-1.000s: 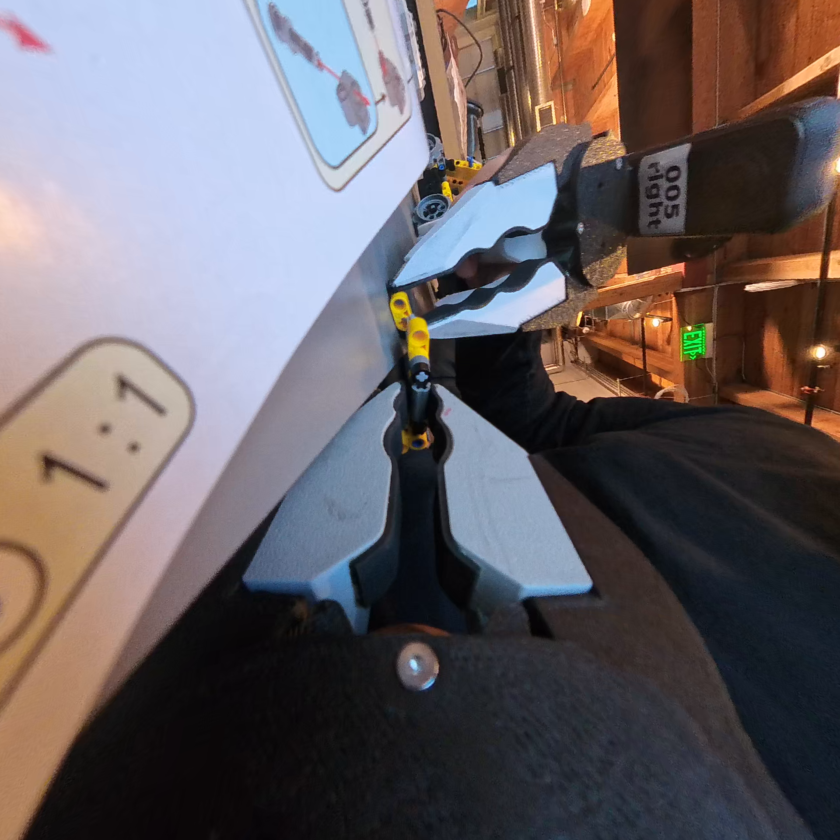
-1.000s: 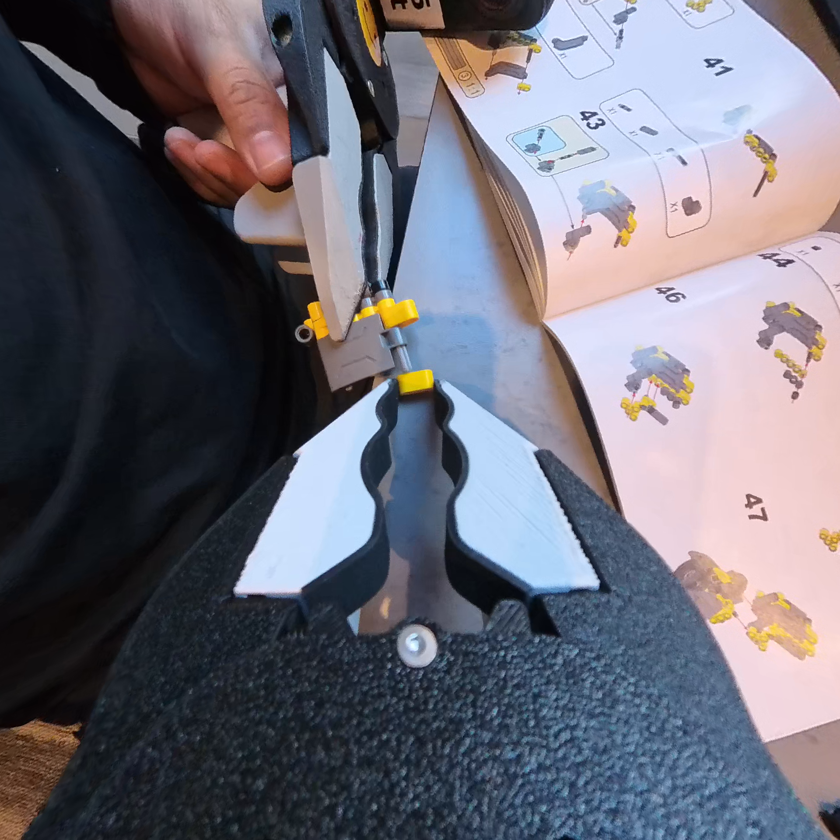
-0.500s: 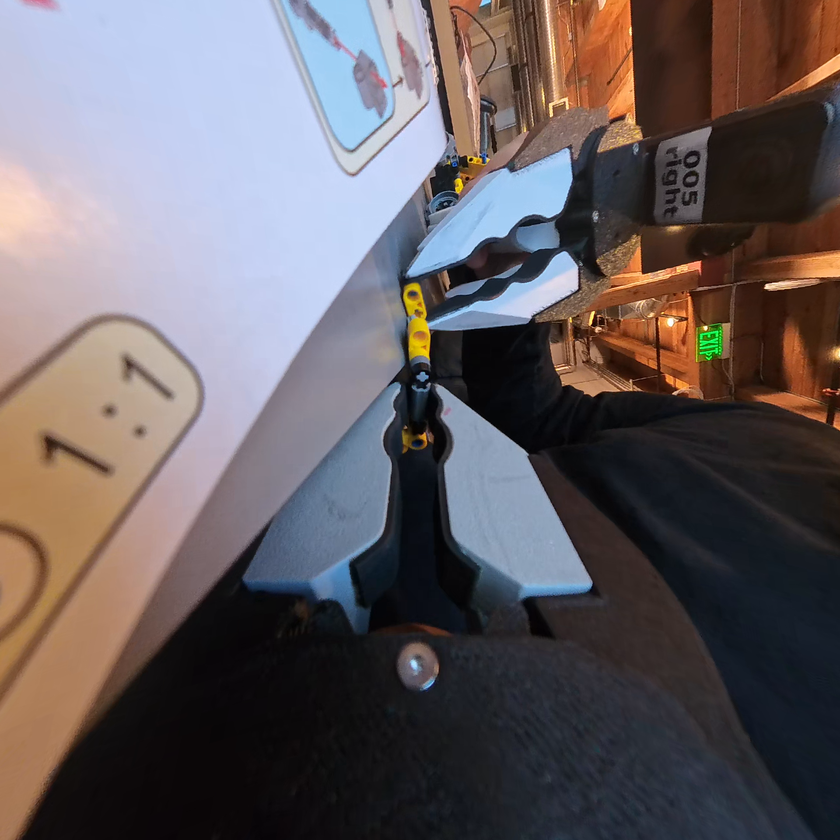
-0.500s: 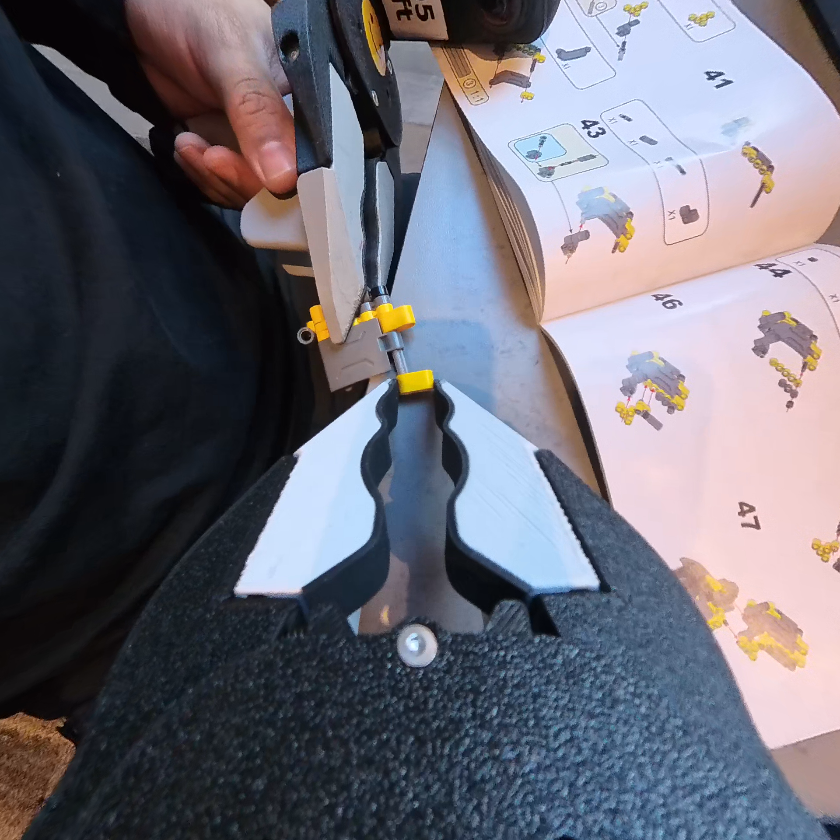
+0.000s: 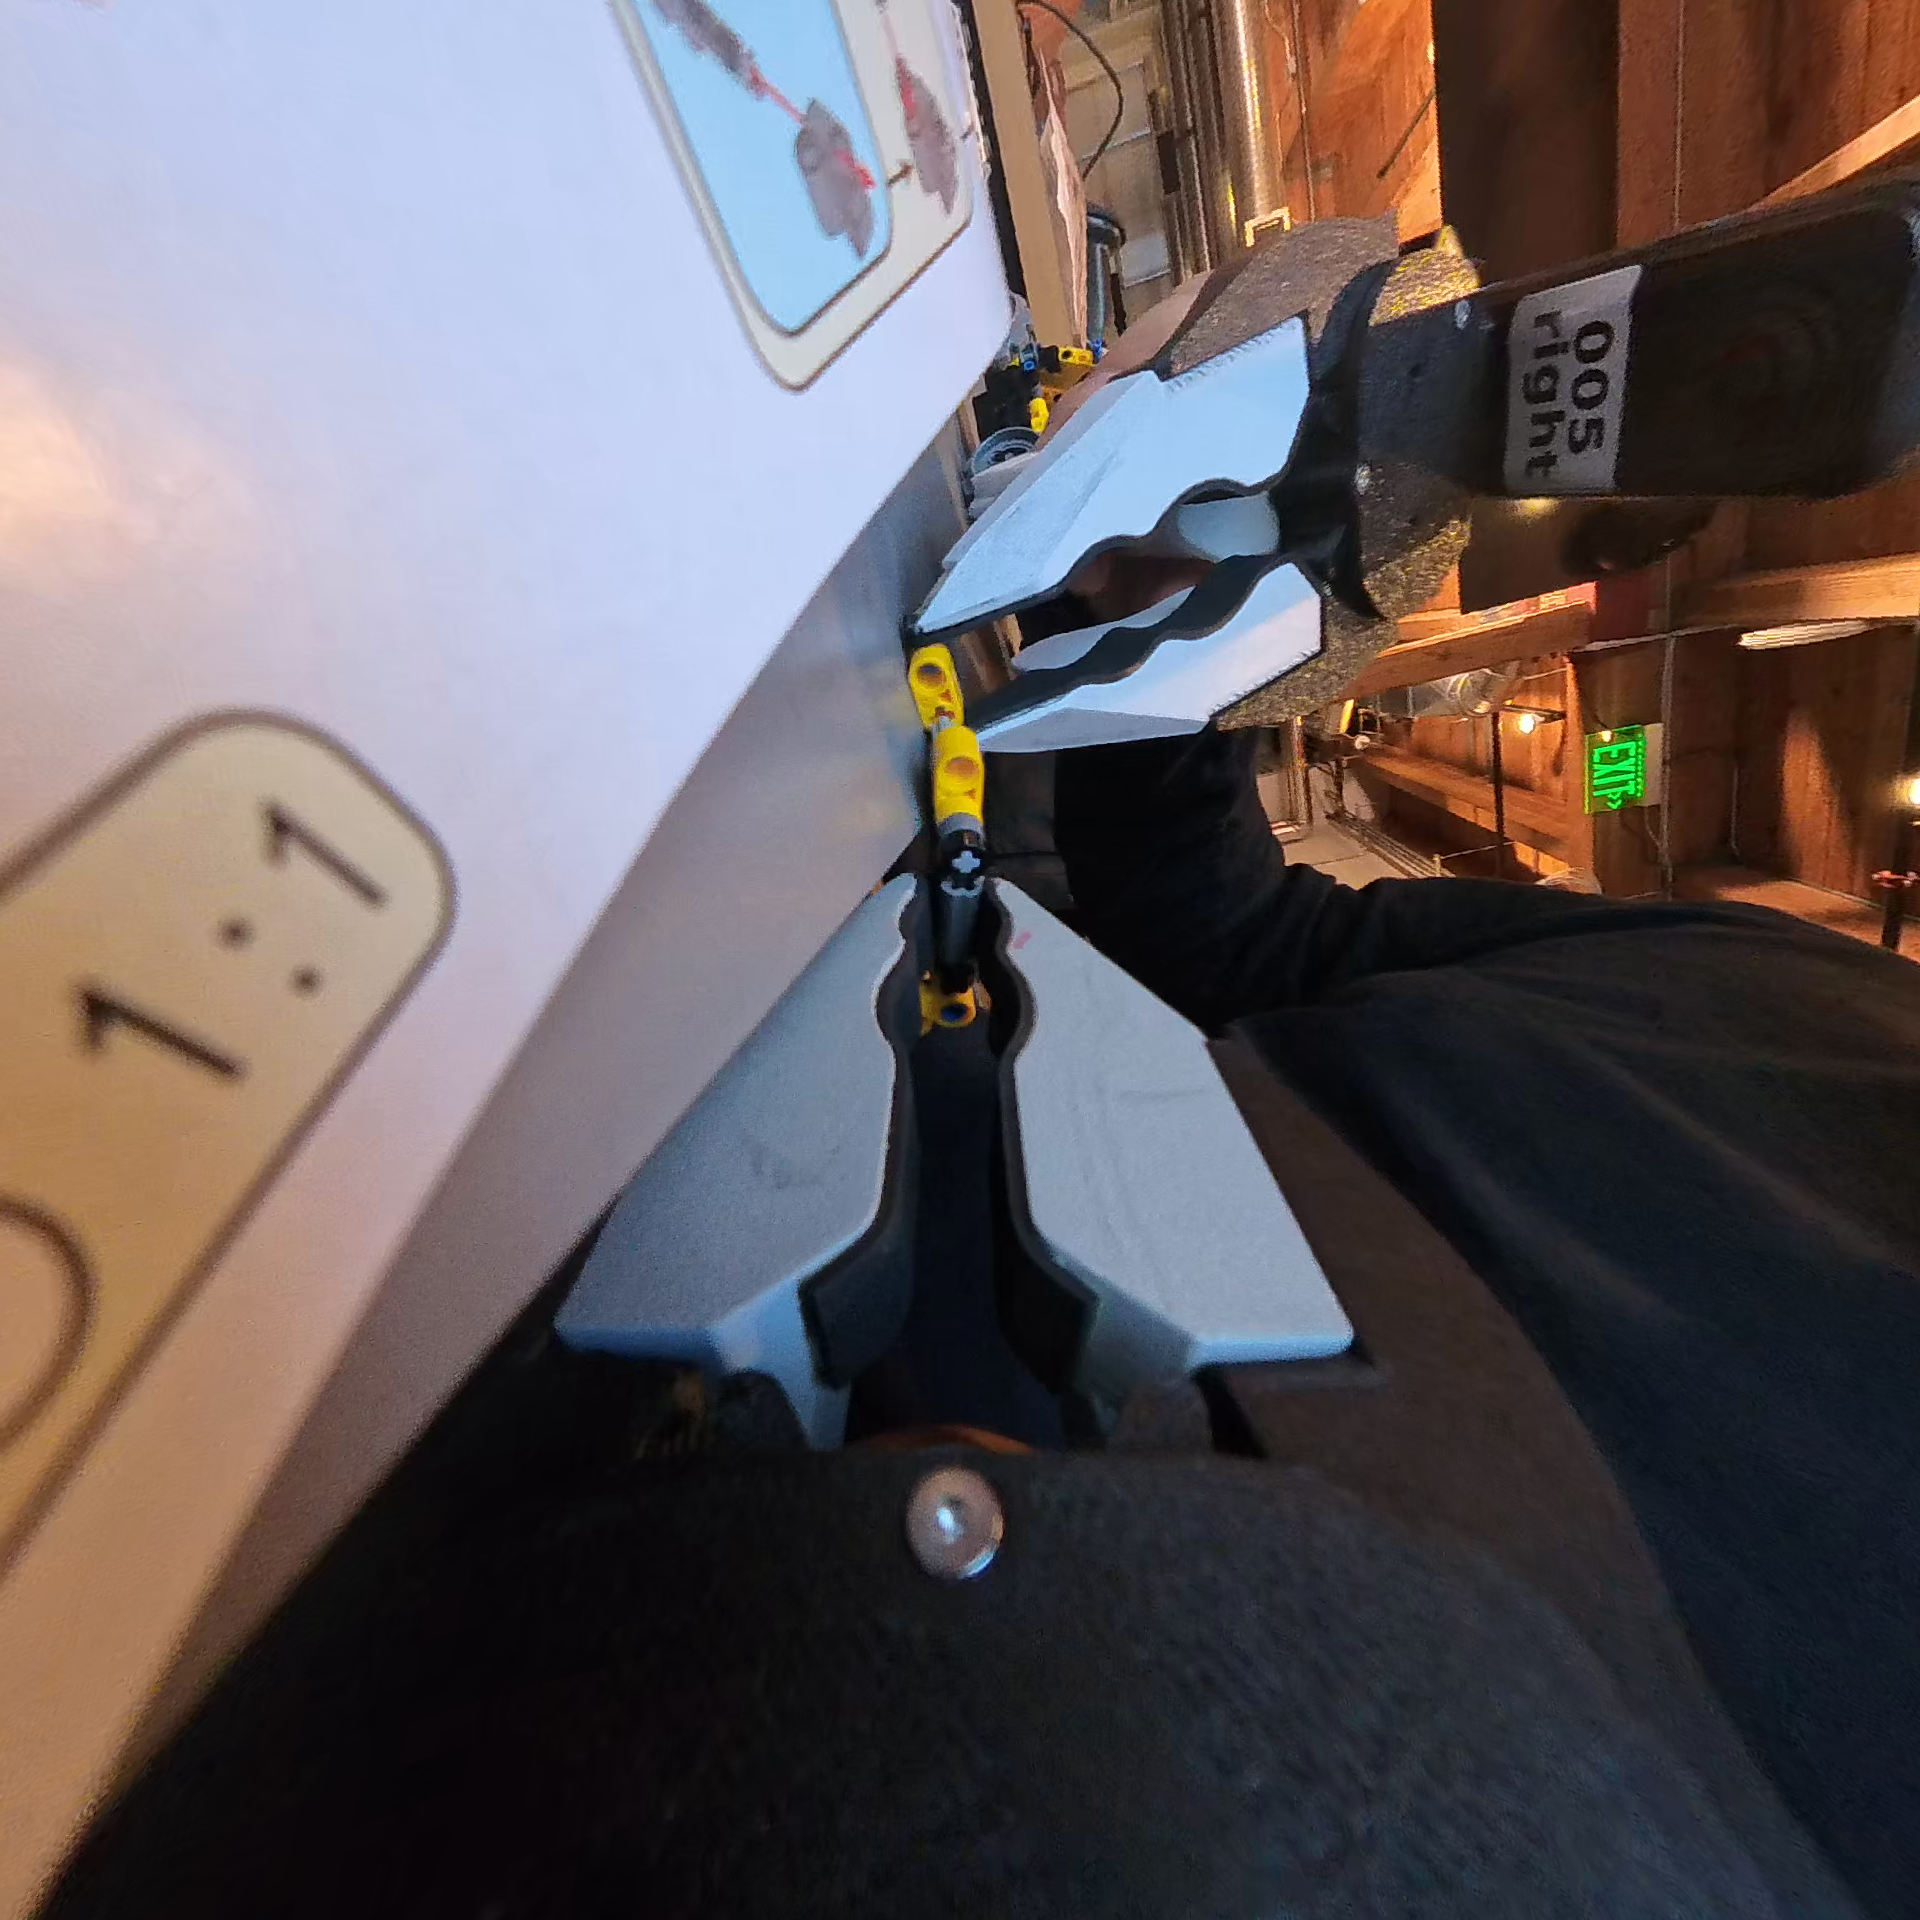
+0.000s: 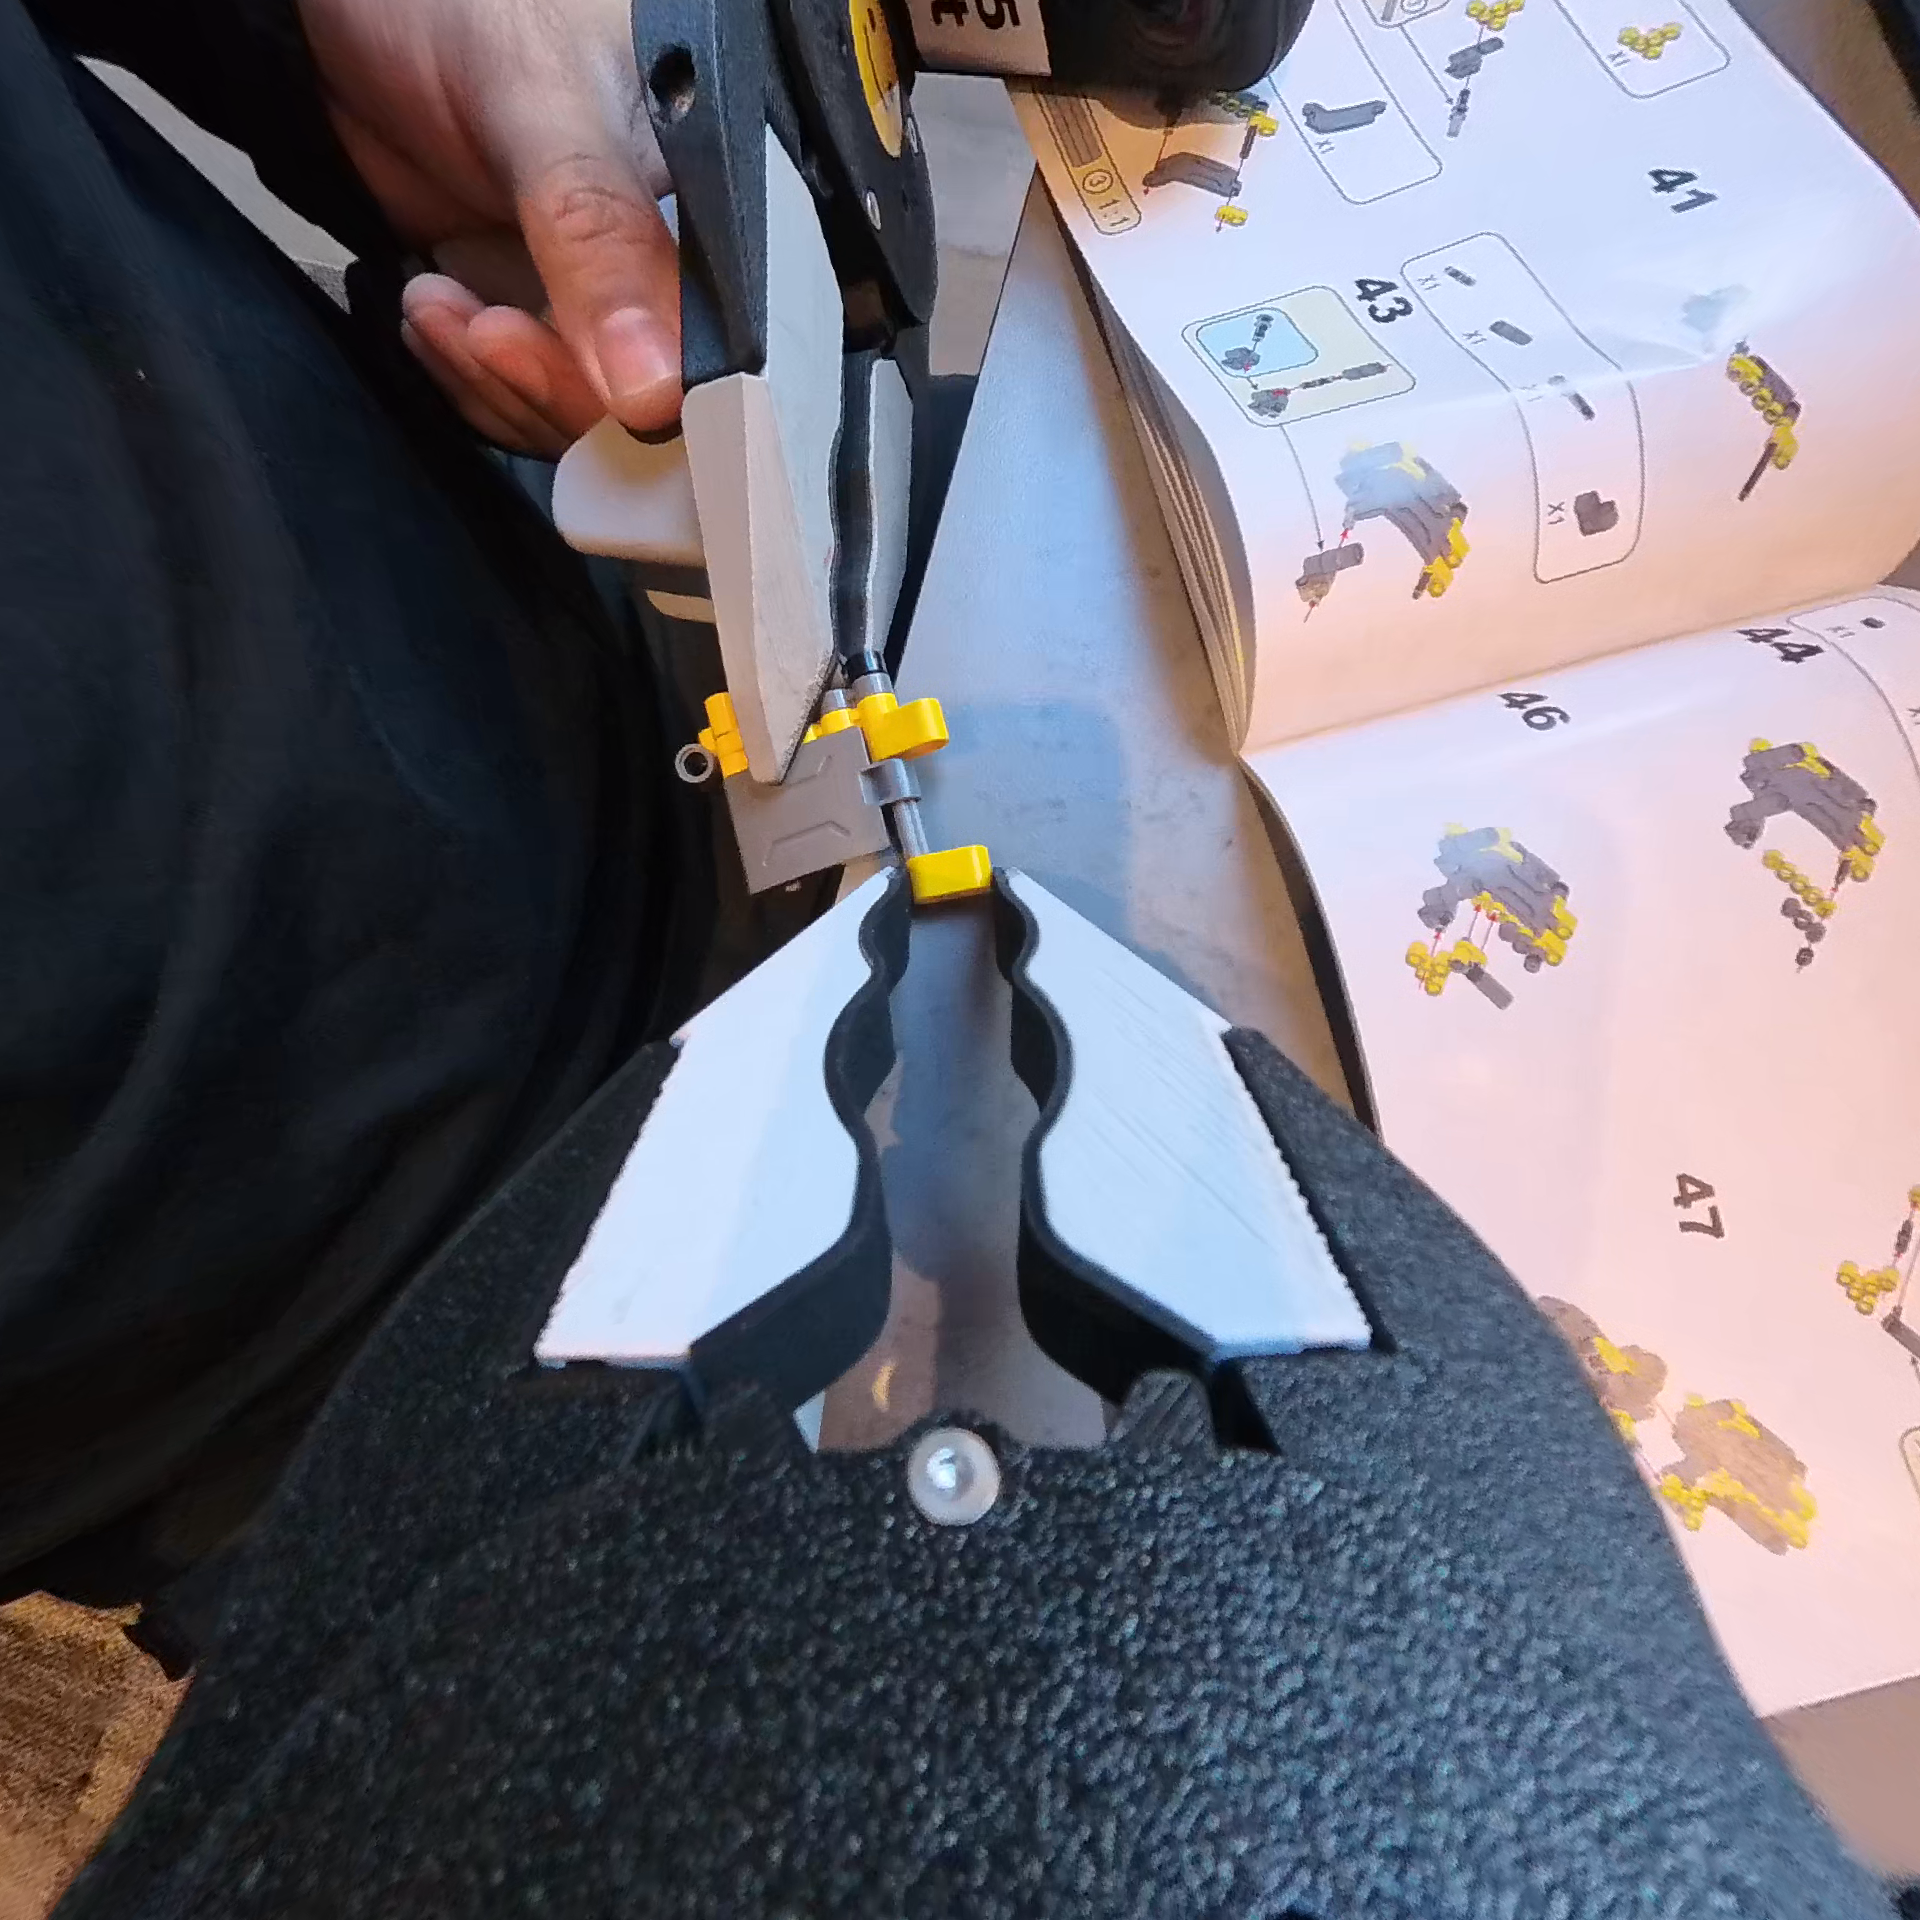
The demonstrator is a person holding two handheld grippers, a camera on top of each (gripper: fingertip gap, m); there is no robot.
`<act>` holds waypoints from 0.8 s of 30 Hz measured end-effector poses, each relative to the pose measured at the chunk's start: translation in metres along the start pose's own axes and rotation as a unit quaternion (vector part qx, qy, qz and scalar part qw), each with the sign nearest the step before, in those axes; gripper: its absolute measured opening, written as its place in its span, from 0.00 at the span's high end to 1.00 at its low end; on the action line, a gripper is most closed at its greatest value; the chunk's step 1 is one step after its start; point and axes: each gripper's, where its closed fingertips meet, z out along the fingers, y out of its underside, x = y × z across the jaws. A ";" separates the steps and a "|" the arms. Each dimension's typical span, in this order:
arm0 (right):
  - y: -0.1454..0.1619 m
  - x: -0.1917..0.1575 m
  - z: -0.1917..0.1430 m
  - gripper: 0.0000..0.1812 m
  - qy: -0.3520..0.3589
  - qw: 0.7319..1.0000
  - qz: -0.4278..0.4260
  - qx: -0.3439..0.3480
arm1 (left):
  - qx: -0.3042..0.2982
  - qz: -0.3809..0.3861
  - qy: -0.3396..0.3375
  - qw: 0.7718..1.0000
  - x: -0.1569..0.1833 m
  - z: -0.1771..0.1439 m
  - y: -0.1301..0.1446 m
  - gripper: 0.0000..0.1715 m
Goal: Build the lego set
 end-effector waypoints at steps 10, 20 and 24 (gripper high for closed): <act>-0.002 -0.001 0.000 0.92 0.006 1.000 -0.028 0.004 | -0.002 -0.003 0.002 1.000 0.001 0.000 0.001 0.97; -0.009 -0.002 0.000 0.92 0.013 0.998 -0.055 0.009 | -0.007 -0.009 -0.004 1.000 0.000 0.000 0.002 0.96; -0.001 -0.002 0.001 0.92 -0.018 1.000 -0.013 0.013 | -0.013 -0.002 -0.002 1.000 0.000 0.000 0.003 0.97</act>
